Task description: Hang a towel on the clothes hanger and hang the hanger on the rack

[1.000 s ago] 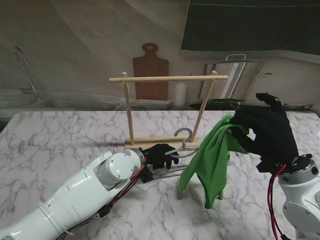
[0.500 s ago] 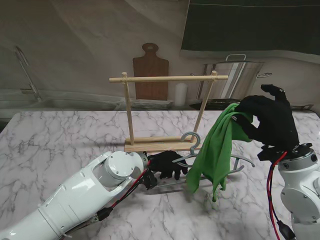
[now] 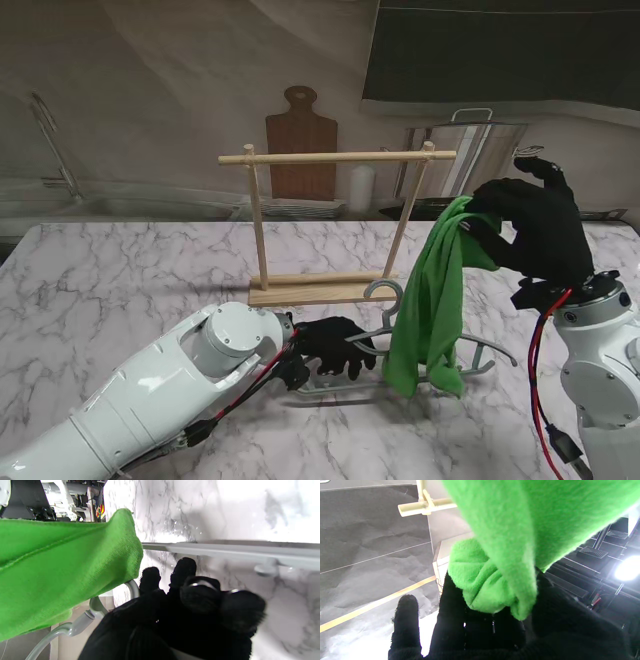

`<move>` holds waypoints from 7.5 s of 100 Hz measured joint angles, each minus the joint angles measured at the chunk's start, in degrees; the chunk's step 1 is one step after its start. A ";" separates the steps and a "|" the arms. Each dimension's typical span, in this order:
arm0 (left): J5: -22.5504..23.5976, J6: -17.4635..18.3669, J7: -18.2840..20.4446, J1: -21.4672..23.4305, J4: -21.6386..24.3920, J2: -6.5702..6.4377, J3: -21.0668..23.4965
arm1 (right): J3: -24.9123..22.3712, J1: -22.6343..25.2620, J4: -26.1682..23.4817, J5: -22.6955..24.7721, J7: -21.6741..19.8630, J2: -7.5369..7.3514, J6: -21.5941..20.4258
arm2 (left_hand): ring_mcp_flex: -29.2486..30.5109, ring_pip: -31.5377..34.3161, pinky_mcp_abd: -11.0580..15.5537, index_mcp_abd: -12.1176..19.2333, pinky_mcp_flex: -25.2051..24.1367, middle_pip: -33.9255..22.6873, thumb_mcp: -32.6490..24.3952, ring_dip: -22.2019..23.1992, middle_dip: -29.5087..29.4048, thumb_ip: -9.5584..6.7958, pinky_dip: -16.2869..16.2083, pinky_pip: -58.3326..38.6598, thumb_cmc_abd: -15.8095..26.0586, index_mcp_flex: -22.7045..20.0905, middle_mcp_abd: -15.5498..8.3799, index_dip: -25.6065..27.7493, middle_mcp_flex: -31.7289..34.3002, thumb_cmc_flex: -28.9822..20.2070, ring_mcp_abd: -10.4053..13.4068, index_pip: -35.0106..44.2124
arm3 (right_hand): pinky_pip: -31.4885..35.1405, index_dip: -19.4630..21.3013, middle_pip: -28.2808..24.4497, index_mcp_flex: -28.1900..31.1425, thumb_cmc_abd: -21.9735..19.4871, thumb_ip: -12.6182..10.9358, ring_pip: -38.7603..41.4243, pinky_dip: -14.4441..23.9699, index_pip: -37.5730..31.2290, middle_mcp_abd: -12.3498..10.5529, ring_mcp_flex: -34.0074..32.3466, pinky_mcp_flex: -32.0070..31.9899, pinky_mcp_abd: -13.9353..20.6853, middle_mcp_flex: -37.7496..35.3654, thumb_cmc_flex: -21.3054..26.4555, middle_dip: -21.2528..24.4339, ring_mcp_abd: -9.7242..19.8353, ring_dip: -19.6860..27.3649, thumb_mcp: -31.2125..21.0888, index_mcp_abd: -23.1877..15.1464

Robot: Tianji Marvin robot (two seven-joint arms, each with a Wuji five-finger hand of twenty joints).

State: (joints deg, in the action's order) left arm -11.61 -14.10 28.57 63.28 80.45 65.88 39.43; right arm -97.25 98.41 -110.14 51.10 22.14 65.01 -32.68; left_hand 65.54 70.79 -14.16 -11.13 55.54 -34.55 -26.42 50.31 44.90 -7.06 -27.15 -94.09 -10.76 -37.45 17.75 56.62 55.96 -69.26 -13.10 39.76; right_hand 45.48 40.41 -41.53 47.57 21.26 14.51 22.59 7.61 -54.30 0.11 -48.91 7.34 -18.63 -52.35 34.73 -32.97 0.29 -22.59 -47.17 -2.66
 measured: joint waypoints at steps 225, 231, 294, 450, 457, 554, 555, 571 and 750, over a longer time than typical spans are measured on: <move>-6.02 -6.66 0.29 3.60 0.02 -0.12 8.43 | -8.75 15.05 3.19 -2.03 -2.52 0.54 -6.66 | -0.10 0.00 -0.01 -1.49 -0.16 0.89 -1.32 0.00 0.88 0.97 -0.27 0.00 -0.35 -0.13 0.66 0.00 -0.12 -0.02 -0.02 -1.16 | -1.61 0.00 0.04 0.68 0.13 0.73 0.01 0.10 0.08 -0.04 -1.43 0.62 -0.06 -1.28 -0.69 -0.59 0.15 -0.61 -1.31 -0.14; -6.02 -6.83 0.18 3.30 -0.35 -0.03 8.23 | -8.75 15.53 2.79 -3.23 -3.51 0.54 -7.12 | -0.10 0.00 -0.01 -1.49 -0.16 0.89 -1.32 0.00 1.21 0.97 -0.27 0.00 -0.36 -0.13 0.66 0.00 -0.12 -0.02 -0.03 -1.16 | -1.62 0.00 0.05 1.35 0.79 0.74 0.01 0.11 0.13 0.02 -1.43 0.97 -0.07 -1.49 -0.69 -0.60 0.07 -0.65 -1.60 -0.13; -7.50 -7.19 0.42 2.50 -0.50 0.33 6.58 | -2.85 14.09 1.72 -11.95 -17.07 -1.21 -7.71 | -0.10 0.00 -0.01 -1.89 -0.16 0.89 -1.62 -0.06 1.30 1.06 -0.27 0.00 -0.44 -0.13 0.92 0.00 -0.12 -0.02 -0.02 -1.25 | -1.63 0.00 0.95 2.72 1.90 1.04 0.03 0.63 0.60 0.68 -2.89 1.80 -0.66 -3.43 -0.82 -1.36 -0.51 -1.33 -2.41 -0.03; -6.03 -7.36 0.56 2.58 2.32 -0.22 5.70 | -0.51 11.88 0.82 -9.12 -27.46 -3.65 -1.55 | -0.10 0.00 -0.01 -2.33 -0.16 1.19 -2.04 -0.62 1.50 1.92 -0.27 0.00 -0.47 -0.14 1.23 0.00 -0.13 -0.18 -0.03 -1.36 | -2.30 0.00 1.45 2.78 1.90 1.05 0.04 1.28 0.61 1.29 -3.47 1.81 -0.70 -3.56 -0.73 -2.13 -1.01 -2.62 -2.42 0.49; -6.09 -7.36 0.40 2.57 2.09 -0.09 5.64 | -0.50 11.13 0.82 -8.72 -28.65 -3.83 -1.43 | -0.10 0.00 -0.01 -2.33 -0.16 1.20 -2.04 -0.62 1.50 1.93 -0.27 0.00 -0.47 -0.14 1.24 0.00 -0.13 -0.19 -0.03 -1.36 | -2.31 0.00 1.45 2.79 1.90 1.05 0.04 1.29 0.61 1.29 -3.47 1.81 -0.70 -3.56 -0.73 -2.14 -1.01 -2.62 -2.42 0.49; -1.70 -7.49 -1.67 3.90 3.92 -0.11 6.10 | 4.56 8.62 2.94 -2.98 -28.40 -4.49 3.37 | -0.09 0.00 -0.01 -3.13 -0.14 1.55 -2.47 -0.63 1.97 2.46 -0.27 0.00 -0.52 -0.16 1.59 0.06 -0.14 -0.22 -0.03 -2.49 | -2.92 0.00 1.48 2.79 1.90 1.06 1.08 1.37 0.61 1.30 -3.57 1.82 -0.71 -3.56 -0.73 -2.17 -1.01 -3.30 -2.42 0.50; -1.33 -7.48 -1.56 3.77 3.85 -0.15 5.93 | 4.46 8.68 2.90 -2.93 -28.32 -4.48 3.36 | -0.09 0.00 -0.01 -3.13 -0.14 1.55 -2.47 -0.63 1.97 2.46 -0.27 0.00 -0.52 -0.17 1.59 0.06 -0.14 -0.22 -0.03 -2.49 | -2.92 0.00 1.48 2.79 1.90 1.05 1.08 1.38 0.61 1.30 -3.57 1.82 -0.71 -3.56 -0.73 -2.17 -1.01 -3.30 -2.42 0.50; 0.05 -7.54 -0.53 2.18 2.47 -0.60 4.58 | 2.35 9.91 2.08 -2.18 -26.10 -4.11 2.97 | -0.09 0.00 -0.01 -3.15 -0.14 1.55 -2.48 -0.63 1.97 2.46 -0.27 0.00 -0.52 -0.18 1.59 0.06 -0.14 -0.23 -0.03 -2.49 | -2.92 0.00 1.48 2.79 1.90 1.06 1.18 1.41 0.61 1.31 -3.57 1.82 -0.71 -3.56 -0.73 -2.17 -1.01 -3.31 -2.42 0.50; -8.38 -8.86 3.92 -0.02 -0.10 -0.11 2.33 | -2.45 0.70 5.06 2.51 0.74 -0.75 -3.53 | -0.06 0.00 -0.01 -3.06 -0.08 1.59 -2.52 -0.68 1.98 2.70 -0.02 0.00 -0.52 -0.18 1.59 0.06 -0.16 -0.24 -0.03 -2.50 | -2.92 0.00 1.41 2.68 1.86 1.06 2.28 1.90 0.61 1.20 -3.51 1.82 -0.72 -3.34 -0.72 -2.18 -0.88 -3.31 -2.11 0.49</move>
State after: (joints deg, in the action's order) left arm -19.99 -22.95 32.49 63.25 80.35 65.78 41.76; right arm -99.70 99.11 -105.08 53.61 22.88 64.27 -36.21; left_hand 65.49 70.79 -14.17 -14.19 55.46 -32.96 -28.94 49.64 46.88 -4.36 -27.17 -94.09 -11.28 -37.63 19.33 56.68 55.80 -69.49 -13.13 37.27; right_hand 42.56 40.41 -40.12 50.25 23.12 15.57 24.87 9.51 -53.69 1.31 -52.43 9.15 -19.36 -55.69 34.01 -35.14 -0.59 -25.90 -49.28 -2.16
